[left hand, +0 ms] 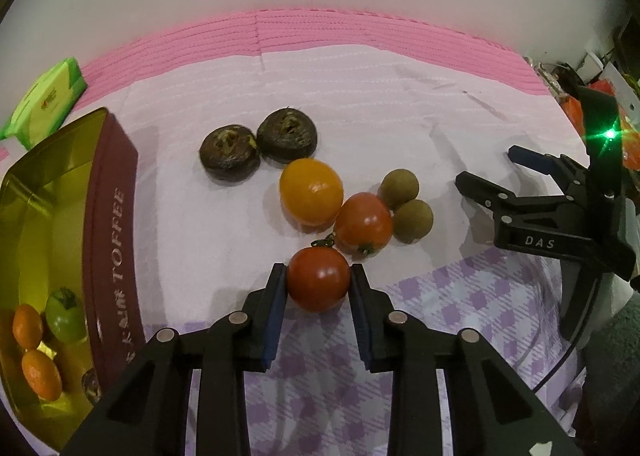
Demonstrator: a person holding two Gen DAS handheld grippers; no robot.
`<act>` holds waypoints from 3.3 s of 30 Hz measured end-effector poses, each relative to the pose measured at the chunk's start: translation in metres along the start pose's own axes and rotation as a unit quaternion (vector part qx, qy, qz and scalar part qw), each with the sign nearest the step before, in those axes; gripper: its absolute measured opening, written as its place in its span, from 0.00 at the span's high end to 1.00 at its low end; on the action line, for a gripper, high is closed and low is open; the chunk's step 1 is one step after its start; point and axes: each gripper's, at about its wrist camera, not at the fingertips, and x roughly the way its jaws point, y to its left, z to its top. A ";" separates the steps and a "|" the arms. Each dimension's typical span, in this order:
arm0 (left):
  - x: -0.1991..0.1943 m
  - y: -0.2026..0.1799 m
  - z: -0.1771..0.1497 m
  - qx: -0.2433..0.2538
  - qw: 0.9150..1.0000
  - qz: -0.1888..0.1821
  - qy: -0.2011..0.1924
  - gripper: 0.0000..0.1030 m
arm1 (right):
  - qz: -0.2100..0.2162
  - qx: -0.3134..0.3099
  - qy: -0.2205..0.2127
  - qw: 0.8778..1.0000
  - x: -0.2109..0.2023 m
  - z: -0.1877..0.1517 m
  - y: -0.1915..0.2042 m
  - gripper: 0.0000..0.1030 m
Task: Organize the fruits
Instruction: 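Carry the red tomato into the tray and open the left gripper, then withdraw the left gripper from the tray while the right gripper approaches the olive-green fruits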
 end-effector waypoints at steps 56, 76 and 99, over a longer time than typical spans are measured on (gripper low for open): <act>-0.080 0.141 -0.070 -0.158 0.983 0.092 0.009 0.73 | 0.000 0.001 0.000 1.000 0.000 0.001 0.001 0.00; -0.060 0.149 -0.079 -0.177 0.979 0.099 0.030 0.73 | 0.000 0.001 0.001 1.000 0.000 0.001 0.001 0.00; -0.066 0.153 -0.080 -0.179 0.979 0.099 0.023 0.67 | -0.001 0.004 0.008 1.000 0.000 0.003 0.002 0.00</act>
